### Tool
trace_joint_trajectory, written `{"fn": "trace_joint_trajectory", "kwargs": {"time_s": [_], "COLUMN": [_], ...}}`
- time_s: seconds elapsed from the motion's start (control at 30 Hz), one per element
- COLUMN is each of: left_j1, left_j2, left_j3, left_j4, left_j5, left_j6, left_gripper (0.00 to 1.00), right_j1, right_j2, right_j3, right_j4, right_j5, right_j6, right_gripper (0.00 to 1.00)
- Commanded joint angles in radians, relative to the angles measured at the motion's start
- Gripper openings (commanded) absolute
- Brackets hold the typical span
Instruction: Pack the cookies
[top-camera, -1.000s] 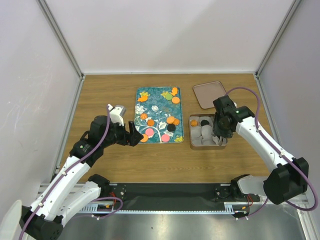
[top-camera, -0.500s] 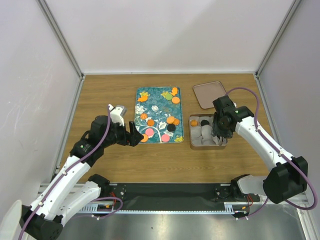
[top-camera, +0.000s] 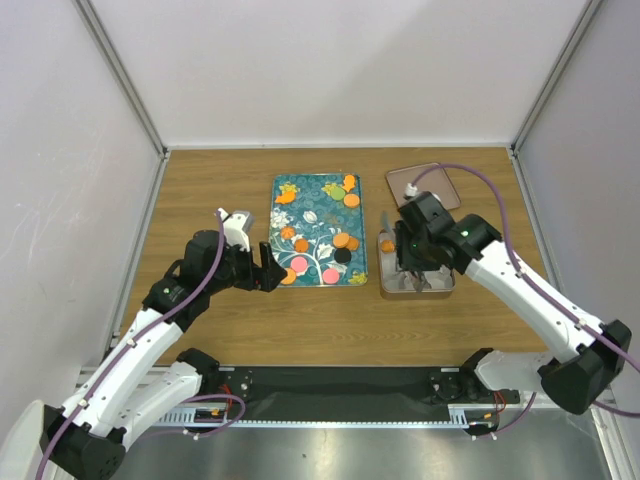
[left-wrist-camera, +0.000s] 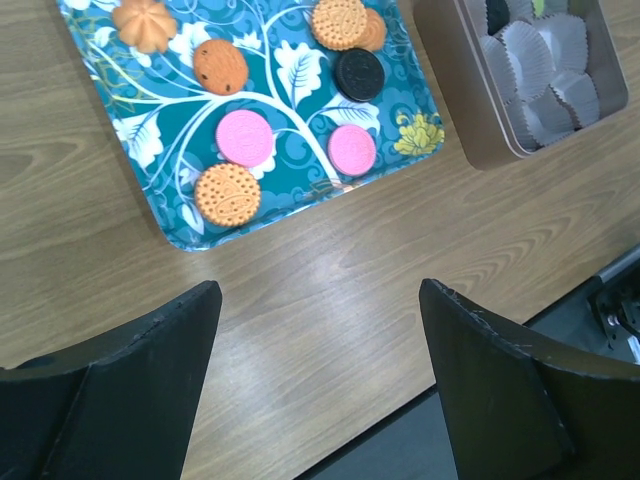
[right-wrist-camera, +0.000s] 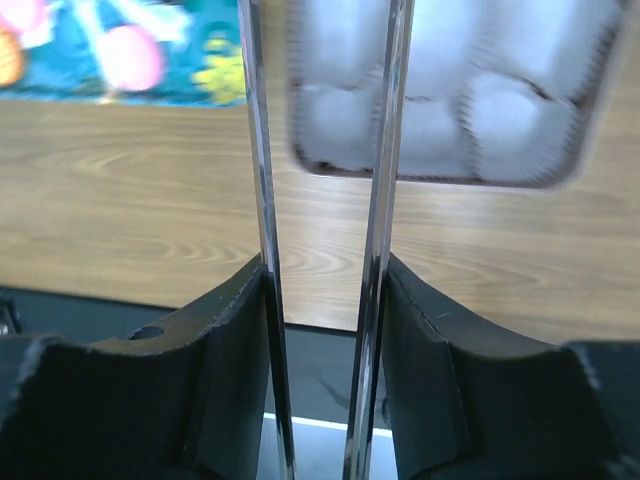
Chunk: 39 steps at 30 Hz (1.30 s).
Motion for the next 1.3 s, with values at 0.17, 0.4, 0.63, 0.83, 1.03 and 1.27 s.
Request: {"fn": "trace_joint_trajectory", "kwargs": {"time_s": [0.17,0.4,0.63,0.83,1.03,1.27], "left_j1": [-0.008,-0.008,-0.008,-0.008,-0.008,-0.008], "left_j2": [-0.034,-0.048,-0.059,-0.07,-0.07,-0.07], "left_j3": [0.001,0.003,0.001,0.001,0.001,0.001], "left_j4": [0.011,0.014,0.02,0.017,0.019,0.019], "left_j5": [-0.072,-0.053,-0.026,-0.027,-0.026,-0.026], "left_j6": [-0.005,-0.002,0.002,0.002,0.002,0.004], "left_gripper": [0.88,0.88,0.88,0.89,0.88,0.89], "right_j1": [0.169,0.254,0.257,0.263,0.263,0.261], "right_j2": [0.247,0.459,0.518,0.545,0.587,0.618], "right_j3": [0.137,0.251,0.305,0.349,0.38,0.41], "right_j4": [0.082,0.088,0.056,0.016,-0.03,-0.044], "right_j5": [-0.01,0.053,0.097,0.119,0.134,0.12], "right_j6": [-0.044,-0.078,-0.081,-0.106,-0.144,-0.188], "right_gripper": [0.47,0.48,0.48,0.48,0.49,0.51]}}
